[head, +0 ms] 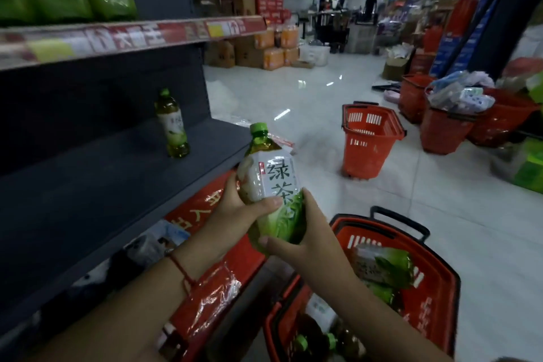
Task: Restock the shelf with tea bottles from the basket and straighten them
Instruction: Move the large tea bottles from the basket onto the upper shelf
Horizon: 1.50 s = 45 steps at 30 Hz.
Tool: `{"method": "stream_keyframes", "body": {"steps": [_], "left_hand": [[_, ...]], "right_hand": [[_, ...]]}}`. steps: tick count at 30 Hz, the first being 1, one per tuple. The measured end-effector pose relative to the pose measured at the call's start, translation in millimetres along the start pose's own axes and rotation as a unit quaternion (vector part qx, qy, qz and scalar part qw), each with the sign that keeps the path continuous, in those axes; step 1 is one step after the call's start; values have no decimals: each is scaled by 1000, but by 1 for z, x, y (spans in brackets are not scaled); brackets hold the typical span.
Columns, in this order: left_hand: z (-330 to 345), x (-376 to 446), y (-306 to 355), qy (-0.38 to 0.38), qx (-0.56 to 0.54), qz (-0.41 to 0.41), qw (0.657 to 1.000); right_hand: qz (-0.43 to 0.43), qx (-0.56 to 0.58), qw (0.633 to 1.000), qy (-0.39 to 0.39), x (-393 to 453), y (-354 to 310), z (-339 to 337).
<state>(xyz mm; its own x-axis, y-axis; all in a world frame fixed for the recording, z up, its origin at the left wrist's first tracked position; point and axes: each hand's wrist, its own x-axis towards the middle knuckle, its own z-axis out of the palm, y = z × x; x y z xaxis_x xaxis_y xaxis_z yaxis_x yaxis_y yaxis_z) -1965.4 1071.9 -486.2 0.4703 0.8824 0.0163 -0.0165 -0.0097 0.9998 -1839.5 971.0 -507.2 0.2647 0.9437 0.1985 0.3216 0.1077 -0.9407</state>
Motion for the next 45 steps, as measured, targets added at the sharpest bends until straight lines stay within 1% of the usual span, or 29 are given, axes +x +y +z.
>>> {"method": "stream_keyframes", "body": {"steps": [4, 6, 8, 12, 14, 18, 21, 23, 26, 29, 32, 36, 39, 45], "left_hand": [[-24, 7, 61, 37, 33, 52, 997], [-38, 11, 93, 46, 47, 80, 995], [-53, 12, 127, 54, 85, 104, 989], [-83, 17, 190, 49, 156, 124, 979], [-95, 21, 218, 59, 186, 137, 971], [-114, 31, 261, 98, 230, 170, 953], [-130, 41, 284, 141, 235, 175, 946], [-142, 52, 296, 163, 258, 187, 934], [-158, 70, 311, 186, 275, 199, 922], [-177, 96, 318, 196, 286, 185, 920], [-197, 123, 315, 205, 294, 174, 917], [-210, 153, 302, 237, 354, 180, 887], [-218, 173, 297, 257, 367, 181, 875], [-232, 205, 300, 256, 381, 165, 873]], "right_hand": [[-61, -27, 998, 14, 38, -49, 14], [-90, -30, 995, 8, 57, -78, 15], [-114, -36, 993, 0, 77, -106, 15], [-164, -45, 985, -13, 115, -155, 20], [-189, -45, 981, -17, 132, -178, 21], [-226, -44, 973, -27, 167, -216, 28], [-240, -35, 969, -40, 195, -236, 41], [-248, -26, 968, -40, 215, -246, 52], [-248, -20, 968, -33, 244, -256, 68], [-233, -24, 972, -33, 271, -262, 82], [-209, -37, 976, -50, 297, -262, 96], [-171, -64, 982, -53, 328, -260, 108], [-151, -85, 983, -58, 347, -262, 113], [-108, -132, 985, -39, 376, -262, 129]]}}
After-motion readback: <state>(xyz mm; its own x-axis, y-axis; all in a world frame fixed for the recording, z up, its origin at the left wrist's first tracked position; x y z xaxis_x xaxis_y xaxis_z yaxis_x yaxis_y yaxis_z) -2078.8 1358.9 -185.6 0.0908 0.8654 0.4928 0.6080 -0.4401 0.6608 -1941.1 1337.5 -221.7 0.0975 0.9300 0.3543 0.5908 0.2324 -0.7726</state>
